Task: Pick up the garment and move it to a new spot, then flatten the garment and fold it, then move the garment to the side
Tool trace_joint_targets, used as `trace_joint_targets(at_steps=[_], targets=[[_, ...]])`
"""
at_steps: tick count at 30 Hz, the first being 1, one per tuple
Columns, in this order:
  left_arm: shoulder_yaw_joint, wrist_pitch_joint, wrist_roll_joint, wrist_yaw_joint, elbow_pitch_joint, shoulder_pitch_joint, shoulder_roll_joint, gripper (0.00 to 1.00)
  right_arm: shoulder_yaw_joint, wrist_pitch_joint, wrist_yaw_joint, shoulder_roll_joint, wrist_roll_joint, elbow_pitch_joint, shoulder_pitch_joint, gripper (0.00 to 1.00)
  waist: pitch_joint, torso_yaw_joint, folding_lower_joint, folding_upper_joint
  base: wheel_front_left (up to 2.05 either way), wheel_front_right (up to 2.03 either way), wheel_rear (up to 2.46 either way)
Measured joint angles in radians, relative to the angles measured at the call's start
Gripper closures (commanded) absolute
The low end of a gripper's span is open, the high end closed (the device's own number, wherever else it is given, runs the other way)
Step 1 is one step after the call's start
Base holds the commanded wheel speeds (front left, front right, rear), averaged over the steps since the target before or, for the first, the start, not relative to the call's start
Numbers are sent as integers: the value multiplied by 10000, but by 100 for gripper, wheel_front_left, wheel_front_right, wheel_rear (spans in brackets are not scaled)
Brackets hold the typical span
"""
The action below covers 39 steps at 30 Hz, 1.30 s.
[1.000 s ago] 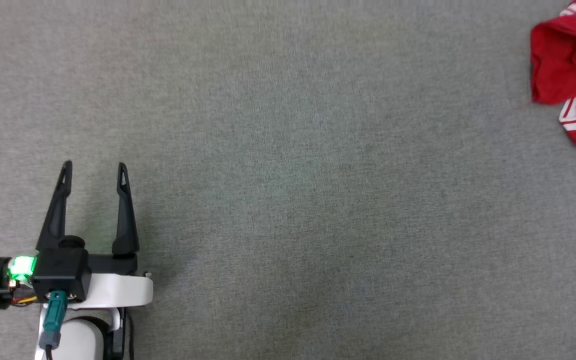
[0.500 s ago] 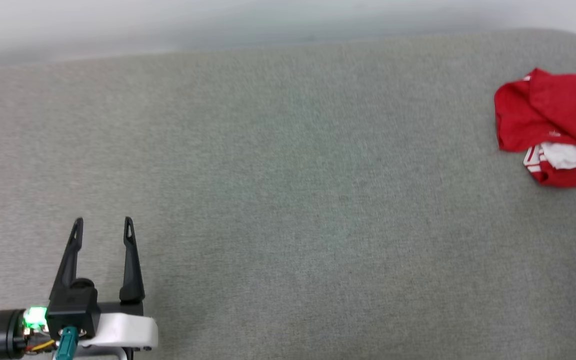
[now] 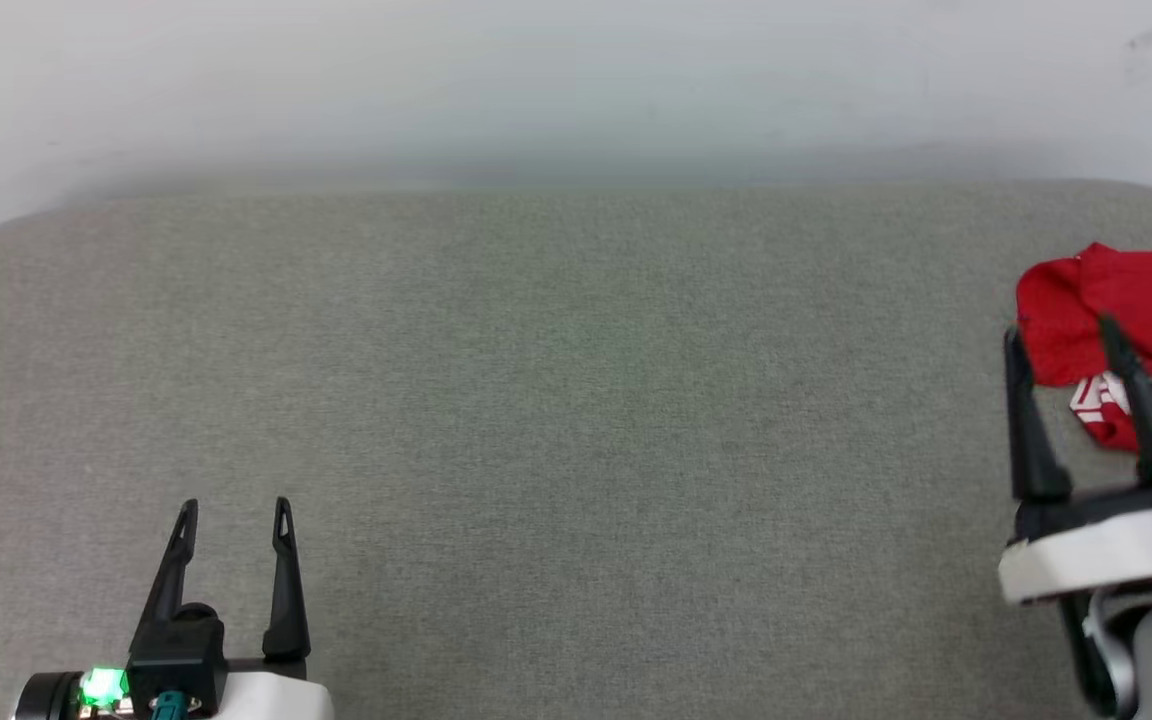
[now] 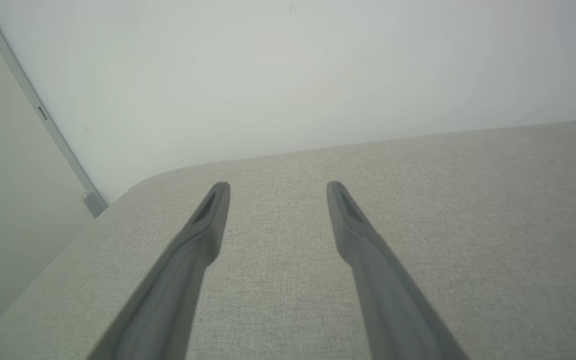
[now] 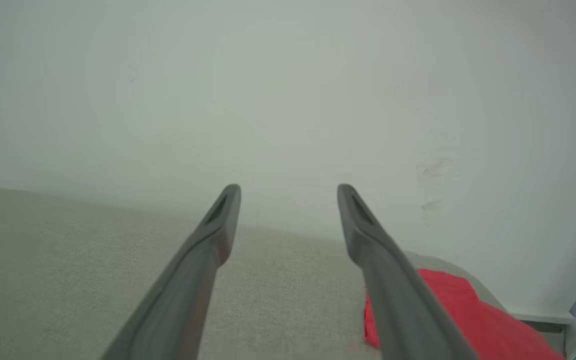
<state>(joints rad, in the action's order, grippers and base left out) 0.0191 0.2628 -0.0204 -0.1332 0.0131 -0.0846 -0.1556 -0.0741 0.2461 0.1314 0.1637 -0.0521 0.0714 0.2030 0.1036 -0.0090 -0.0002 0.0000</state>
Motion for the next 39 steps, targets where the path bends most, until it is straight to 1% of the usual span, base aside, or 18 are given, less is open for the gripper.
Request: trace_joint_targets(at_steps=[4,12,24,38,39], targets=[[58,0,6,25,-146,-107,23,0,-63,46,0,-516,-88,36,-907,0,-256,204,0,0,0,0,0],[167,0,12,100,-326,-205,50,0,-117,125,0,-1032,-203,357,-2037,0,-661,445,0,0,0,0,0],[267,0,12,190,-347,-464,54,0,35,148,0,-1108,-550,173,-2873,0,-1010,478,1,0,0,0,0],[242,0,-65,334,-416,-501,73,0,38,163,-2,-1112,-646,29,-3011,0,-1039,477,1,0,0,0,0],[253,-2,-77,334,-464,-504,82,100,40,161,0,-1110,-646,82,-3015,100,-1039,477,1,0,0,0,0]])
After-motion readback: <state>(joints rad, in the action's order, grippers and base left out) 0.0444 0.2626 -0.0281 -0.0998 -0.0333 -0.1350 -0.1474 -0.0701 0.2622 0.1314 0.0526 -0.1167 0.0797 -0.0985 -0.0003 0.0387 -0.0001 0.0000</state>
